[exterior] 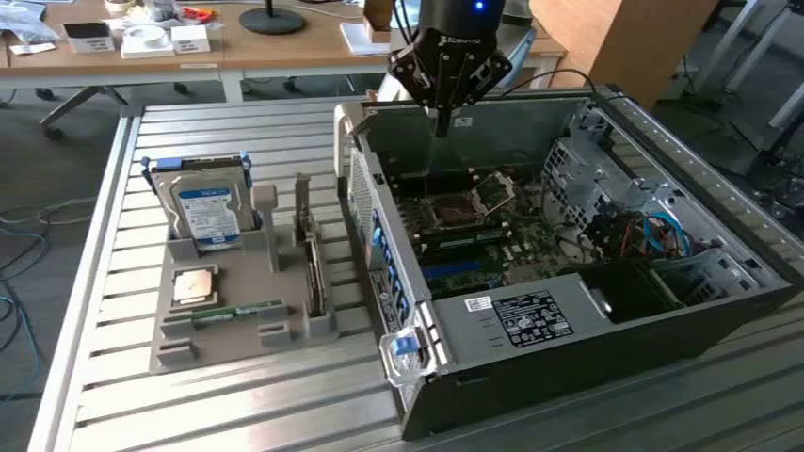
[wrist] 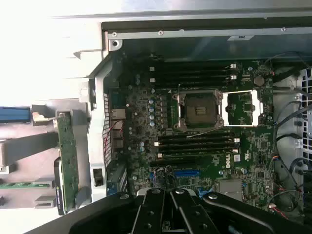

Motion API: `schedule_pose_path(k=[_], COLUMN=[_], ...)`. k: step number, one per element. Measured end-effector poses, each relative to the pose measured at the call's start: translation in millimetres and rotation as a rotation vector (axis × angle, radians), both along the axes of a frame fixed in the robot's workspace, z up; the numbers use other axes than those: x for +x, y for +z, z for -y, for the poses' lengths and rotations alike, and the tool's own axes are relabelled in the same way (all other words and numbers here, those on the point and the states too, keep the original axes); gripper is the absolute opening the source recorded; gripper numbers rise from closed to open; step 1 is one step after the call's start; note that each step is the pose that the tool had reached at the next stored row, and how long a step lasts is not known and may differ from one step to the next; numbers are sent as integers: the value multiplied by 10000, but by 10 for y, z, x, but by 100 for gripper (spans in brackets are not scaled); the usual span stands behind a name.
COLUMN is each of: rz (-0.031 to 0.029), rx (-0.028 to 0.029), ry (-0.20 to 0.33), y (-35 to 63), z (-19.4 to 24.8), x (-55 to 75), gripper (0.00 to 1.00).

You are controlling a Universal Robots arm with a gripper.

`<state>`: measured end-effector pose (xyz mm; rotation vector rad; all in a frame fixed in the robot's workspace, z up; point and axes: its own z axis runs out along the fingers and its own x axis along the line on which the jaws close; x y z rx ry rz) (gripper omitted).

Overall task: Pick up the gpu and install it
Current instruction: 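Reach for the gpu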

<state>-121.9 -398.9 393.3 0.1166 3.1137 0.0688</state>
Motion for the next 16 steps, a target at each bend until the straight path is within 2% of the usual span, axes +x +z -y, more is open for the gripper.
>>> schedule_pose_path(k=[16], rz=[0], rx=[0], ry=[-1], y=[-2], z=[0], x=[-70], gripper=[11])
